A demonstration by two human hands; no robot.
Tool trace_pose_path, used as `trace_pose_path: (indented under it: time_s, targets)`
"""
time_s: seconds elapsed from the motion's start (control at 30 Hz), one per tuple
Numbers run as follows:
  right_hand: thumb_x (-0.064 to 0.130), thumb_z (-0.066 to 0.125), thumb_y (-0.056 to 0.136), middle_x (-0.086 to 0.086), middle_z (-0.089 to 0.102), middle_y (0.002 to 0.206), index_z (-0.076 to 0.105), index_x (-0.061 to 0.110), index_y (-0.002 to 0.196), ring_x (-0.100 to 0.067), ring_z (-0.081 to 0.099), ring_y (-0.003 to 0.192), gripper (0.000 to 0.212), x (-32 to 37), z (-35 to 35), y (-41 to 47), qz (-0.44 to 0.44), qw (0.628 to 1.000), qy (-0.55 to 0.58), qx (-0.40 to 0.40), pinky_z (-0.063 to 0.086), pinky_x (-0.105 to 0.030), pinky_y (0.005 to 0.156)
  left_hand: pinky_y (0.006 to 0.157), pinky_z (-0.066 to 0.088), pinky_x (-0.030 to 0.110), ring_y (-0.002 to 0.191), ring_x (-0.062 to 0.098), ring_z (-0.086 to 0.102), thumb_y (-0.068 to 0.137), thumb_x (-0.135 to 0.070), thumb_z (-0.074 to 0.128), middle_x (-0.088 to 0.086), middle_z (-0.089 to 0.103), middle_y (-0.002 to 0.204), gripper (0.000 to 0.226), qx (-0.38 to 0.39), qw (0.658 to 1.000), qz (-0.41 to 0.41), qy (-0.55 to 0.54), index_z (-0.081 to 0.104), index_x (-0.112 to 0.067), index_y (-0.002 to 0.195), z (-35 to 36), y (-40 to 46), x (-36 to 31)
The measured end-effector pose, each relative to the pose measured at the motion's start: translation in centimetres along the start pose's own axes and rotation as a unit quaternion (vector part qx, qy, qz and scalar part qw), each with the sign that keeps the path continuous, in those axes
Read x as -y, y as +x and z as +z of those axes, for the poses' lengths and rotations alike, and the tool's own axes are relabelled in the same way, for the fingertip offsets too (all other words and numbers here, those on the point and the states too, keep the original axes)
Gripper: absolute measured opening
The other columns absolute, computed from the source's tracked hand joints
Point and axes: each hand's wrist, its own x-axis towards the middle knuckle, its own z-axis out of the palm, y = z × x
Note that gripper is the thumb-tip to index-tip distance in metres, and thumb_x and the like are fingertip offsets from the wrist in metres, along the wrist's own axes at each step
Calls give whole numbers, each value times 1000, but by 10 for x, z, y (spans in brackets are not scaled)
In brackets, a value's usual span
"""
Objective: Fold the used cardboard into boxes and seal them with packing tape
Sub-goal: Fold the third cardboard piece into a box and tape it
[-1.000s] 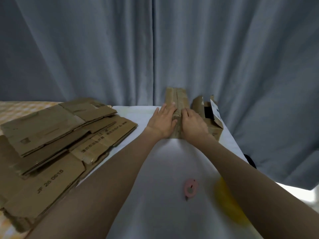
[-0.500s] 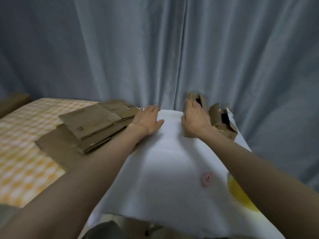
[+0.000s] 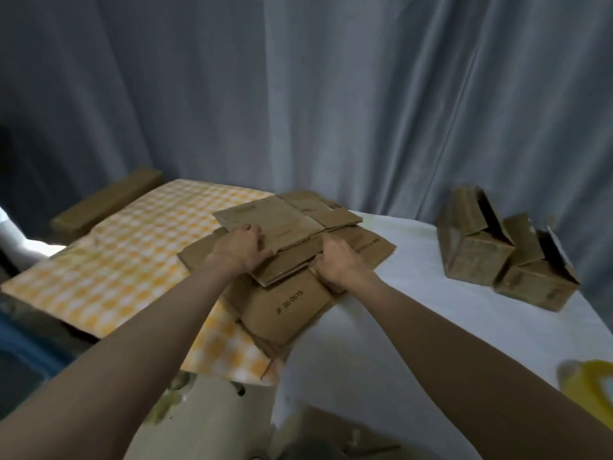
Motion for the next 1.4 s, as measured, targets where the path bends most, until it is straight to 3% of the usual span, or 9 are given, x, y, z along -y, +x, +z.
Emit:
trace_pose_path:
  time_s: [0.2, 0.5, 0.73, 0.8, 0.93, 1.1, 1.23, 1.3, 1.4]
  targets:
    - [19, 41, 101, -12, 44, 146, 42, 9, 143, -29, 40, 133, 43, 26, 18, 41, -35, 997, -59, -41, 38, -41, 107, 86, 52, 40, 107, 26, 58, 79, -66, 68, 4, 58, 122, 65, -3, 1000, 0, 19, 52, -22, 124, 8, 14, 15]
    - [20, 46, 99, -8, 49, 143, 46, 10, 140, -26, 41, 132, 42, 20, 32, 67, -56, 996, -53, -39, 41, -41, 107, 70, 45, 34, 87, 23, 54, 88, -65, 58, 4, 61, 95, 51, 22, 994, 77, 80, 61, -19, 111, 0, 26, 27]
    - [18, 54, 96, -7, 35, 156, 35, 10, 150, -21, 28, 146, 58, 22, 34, 64, -93, 992, -22, -86, 22, -35, 120, 60, 39, 29, 62, 15, 46, 106, -32, 34, -3, 47, 68, 31, -40, 981, 108, 156, 54, -10, 116, 14, 14, 8]
    - [15, 56, 96, -8, 27, 161, 27, 9, 154, -21, 22, 149, 65, 26, 33, 59, -84, 992, 7, -98, 16, -33, 121, 63, 41, 27, 67, 14, 49, 107, -26, 37, -2, 56, 79, 27, -46, 984, 94, 145, 52, -10, 123, 18, 11, 4]
    - [20, 57, 97, -12, 27, 158, 20, 7, 154, -29, 29, 144, 69, 28, 16, 50, 42, 982, 150, -106, 29, -40, 116, 65, 47, 29, 71, 17, 55, 108, -31, 31, -3, 51, 77, 32, -89, 988, 97, 83, 56, -12, 119, -3, 5, -14]
    - [35, 57, 98, -16, 50, 140, 36, 6, 144, -35, 54, 123, 58, 19, -12, 32, 214, 902, 372, -42, 47, -43, 104, 66, 49, 38, 81, 30, 63, 108, -34, 33, 11, 64, 87, 37, -164, 980, 105, 40, 62, -10, 107, -50, -27, -45]
    - [15, 53, 101, -14, 66, 114, 55, 6, 120, -22, 70, 79, 22, 7, -51, 12, 243, 793, 550, -97, 60, -27, 65, 64, 46, 38, 72, 28, 58, 107, -33, 34, 9, 60, 80, 37, -229, 965, 126, -3, 63, -10, 101, -93, -57, -67]
    - [8, 50, 101, -13, 67, 105, 54, 6, 117, -22, 71, 75, 16, -1, -76, -4, 238, 751, 605, -116, 59, -25, 57, 63, 44, 38, 69, 25, 55, 107, -31, 35, 7, 58, 80, 34, -245, 960, 133, -32, 62, -12, 101, -110, -72, -78]
    - [2, 49, 100, -17, 68, 106, 56, 3, 113, -26, 71, 78, 14, -14, -108, -32, 207, 761, 602, -126, 55, -22, 48, 56, 34, 29, 58, 13, 46, 107, -30, 37, -1, 52, 71, 30, -255, 954, 139, -77, 57, -15, 90, -125, -91, -96]
